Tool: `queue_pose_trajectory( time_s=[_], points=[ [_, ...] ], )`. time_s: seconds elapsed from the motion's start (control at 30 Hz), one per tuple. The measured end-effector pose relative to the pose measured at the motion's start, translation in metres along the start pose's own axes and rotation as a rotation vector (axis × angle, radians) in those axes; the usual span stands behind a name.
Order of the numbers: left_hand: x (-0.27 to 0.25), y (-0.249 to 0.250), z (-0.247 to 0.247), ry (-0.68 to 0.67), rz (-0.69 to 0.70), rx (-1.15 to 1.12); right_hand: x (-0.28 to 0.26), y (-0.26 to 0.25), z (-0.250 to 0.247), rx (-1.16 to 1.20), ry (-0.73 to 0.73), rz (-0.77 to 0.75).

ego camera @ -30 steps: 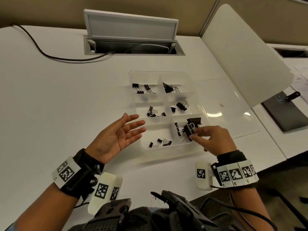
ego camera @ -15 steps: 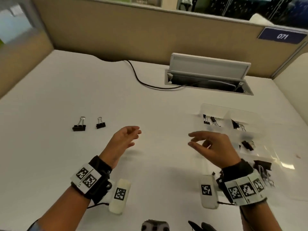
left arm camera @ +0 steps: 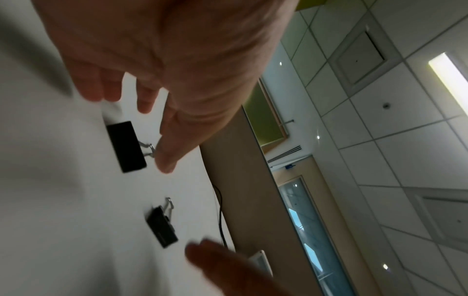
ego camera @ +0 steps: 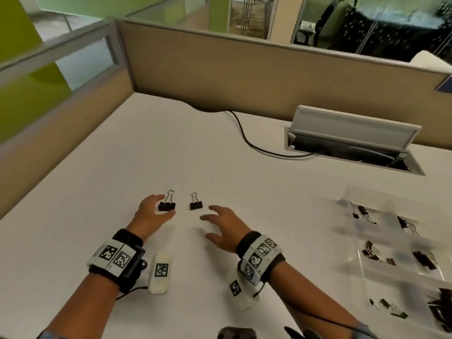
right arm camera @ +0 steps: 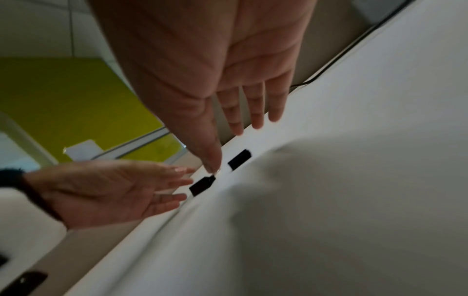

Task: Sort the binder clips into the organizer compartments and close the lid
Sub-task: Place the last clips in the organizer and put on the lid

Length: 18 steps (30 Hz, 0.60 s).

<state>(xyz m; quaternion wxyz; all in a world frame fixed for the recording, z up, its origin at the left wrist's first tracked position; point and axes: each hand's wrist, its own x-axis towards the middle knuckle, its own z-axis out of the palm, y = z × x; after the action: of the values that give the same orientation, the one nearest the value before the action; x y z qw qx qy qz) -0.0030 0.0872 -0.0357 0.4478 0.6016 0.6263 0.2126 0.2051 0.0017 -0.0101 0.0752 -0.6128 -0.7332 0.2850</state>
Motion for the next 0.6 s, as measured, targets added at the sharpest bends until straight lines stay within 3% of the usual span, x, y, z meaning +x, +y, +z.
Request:
queue_pose_trajectory(
  time_s=[0.2,0.3,0.4,0.5,0.6],
  points=[
    [0.025,-0.007,-0.001,-0.061,0.112,0.231,0.039,-0.019,0.003,-0.302,-0.086,-0.098],
    [0.027,-0.005,0.005,-0.064,0.124,0.202,0.034,-0.013,0.007,-0.226,-0.092,-0.073],
    [0.024,-0.002,0.01,-0.087,0.128,0.176,0.02,-0.004,0.006,-0.118,0.012,-0.023],
    [0.019,0.004,0.012,-0.104,0.173,0.173,0.003,0.006,0.001,-0.169,0.059,0.024],
    [0.012,0.023,0.024,-0.203,0.203,0.068,-0.02,0.022,-0.004,-0.157,0.068,0.116]
  ],
)
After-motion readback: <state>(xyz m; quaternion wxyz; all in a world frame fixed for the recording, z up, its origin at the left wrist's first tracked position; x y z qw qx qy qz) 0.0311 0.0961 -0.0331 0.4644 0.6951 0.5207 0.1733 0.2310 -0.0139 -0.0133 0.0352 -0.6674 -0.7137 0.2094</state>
